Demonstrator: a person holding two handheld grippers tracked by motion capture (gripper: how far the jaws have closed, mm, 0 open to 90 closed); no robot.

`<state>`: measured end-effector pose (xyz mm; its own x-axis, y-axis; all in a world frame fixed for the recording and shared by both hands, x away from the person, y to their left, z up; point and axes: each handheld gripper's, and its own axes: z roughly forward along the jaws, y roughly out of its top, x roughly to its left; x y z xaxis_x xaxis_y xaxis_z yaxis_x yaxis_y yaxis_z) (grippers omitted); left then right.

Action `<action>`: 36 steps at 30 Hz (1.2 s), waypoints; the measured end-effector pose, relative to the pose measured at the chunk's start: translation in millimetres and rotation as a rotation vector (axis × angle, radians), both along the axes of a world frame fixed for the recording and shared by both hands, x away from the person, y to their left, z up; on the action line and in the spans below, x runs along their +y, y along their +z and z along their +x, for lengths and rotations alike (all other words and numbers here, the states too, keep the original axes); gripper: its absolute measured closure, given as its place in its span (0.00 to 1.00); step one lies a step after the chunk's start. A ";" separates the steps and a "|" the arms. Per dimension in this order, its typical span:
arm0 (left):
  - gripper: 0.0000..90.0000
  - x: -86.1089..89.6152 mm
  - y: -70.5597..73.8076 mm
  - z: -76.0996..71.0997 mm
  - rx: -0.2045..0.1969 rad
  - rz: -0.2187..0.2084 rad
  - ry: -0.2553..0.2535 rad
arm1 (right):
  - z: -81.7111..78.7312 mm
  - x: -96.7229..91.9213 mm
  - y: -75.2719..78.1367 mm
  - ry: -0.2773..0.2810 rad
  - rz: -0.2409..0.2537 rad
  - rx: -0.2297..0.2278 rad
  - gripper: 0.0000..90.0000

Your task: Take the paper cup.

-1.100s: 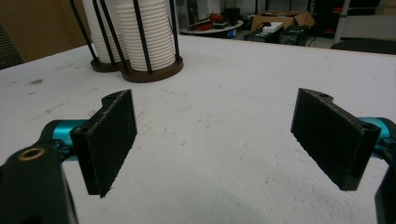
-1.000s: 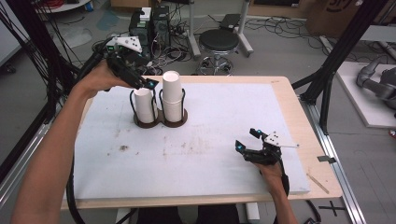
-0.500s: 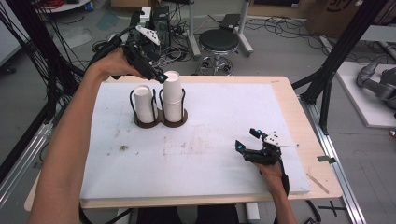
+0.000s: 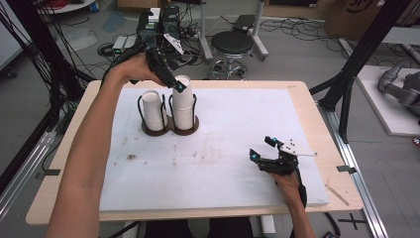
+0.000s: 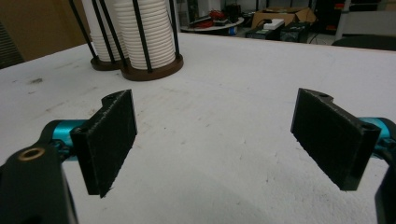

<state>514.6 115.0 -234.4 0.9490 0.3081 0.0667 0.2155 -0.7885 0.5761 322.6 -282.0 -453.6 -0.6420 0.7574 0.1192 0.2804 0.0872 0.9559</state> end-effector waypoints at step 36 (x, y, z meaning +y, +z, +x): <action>0.34 -14.9 -18.8 13.6 0.071 0.097 0.032 | 0.3 0.3 0.1 0.000 -0.002 0.001 0.16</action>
<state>528.2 100.1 -253.1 0.9422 0.3336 0.0304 0.2791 -0.8319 0.4796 322.9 -281.7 -453.5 -0.6416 0.7579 0.1178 0.2810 0.0893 0.9555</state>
